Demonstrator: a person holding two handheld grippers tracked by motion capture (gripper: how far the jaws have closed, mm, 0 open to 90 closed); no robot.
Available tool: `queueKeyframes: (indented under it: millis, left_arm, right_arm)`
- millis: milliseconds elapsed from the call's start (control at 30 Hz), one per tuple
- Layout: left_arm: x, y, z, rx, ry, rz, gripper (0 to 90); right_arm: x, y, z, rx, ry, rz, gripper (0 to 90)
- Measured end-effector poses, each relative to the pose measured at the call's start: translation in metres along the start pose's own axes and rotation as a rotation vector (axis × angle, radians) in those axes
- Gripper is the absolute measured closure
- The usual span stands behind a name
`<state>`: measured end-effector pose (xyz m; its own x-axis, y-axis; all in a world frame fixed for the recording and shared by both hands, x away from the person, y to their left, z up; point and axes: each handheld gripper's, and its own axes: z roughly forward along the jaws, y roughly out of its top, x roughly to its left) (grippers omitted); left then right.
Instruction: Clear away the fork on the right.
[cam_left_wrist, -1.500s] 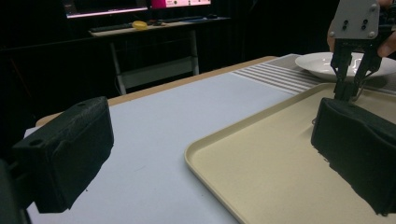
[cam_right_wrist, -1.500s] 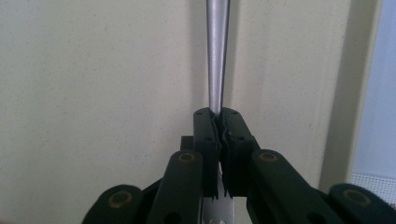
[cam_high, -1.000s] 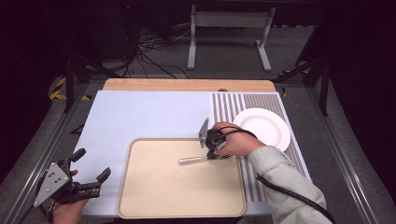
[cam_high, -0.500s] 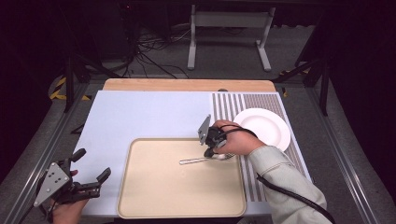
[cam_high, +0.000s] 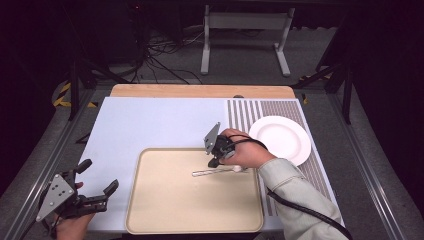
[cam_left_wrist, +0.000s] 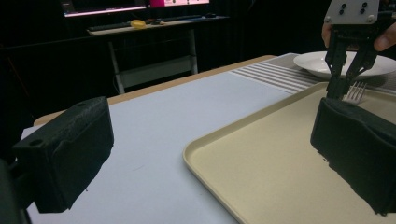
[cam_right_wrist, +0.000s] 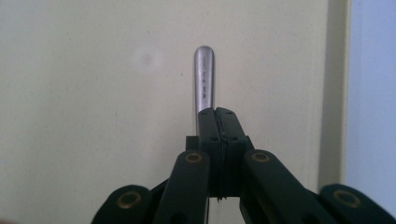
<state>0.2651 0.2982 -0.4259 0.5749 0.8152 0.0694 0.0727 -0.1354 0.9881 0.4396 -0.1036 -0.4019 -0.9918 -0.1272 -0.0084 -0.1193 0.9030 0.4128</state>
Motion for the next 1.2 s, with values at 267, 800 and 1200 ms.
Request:
queueKeyframes:
  millis: [267,800,1200]
  left_arm:
    - [0.000,0.000,0.000,0.000,0.000,0.000,0.3]
    - [0.000,0.000,0.001,0.000,-0.002,-0.001,0.4]
    - [0.000,0.000,0.000,0.000,-0.001,-0.001,0.4]
  right_arm:
    - [-0.003,0.005,0.010,-0.031,-0.015,0.028,90.0]
    - [-0.008,0.008,0.028,-0.007,-0.018,0.070,90.0]
    - [-0.004,0.007,0.032,0.005,0.012,0.061,90.0]
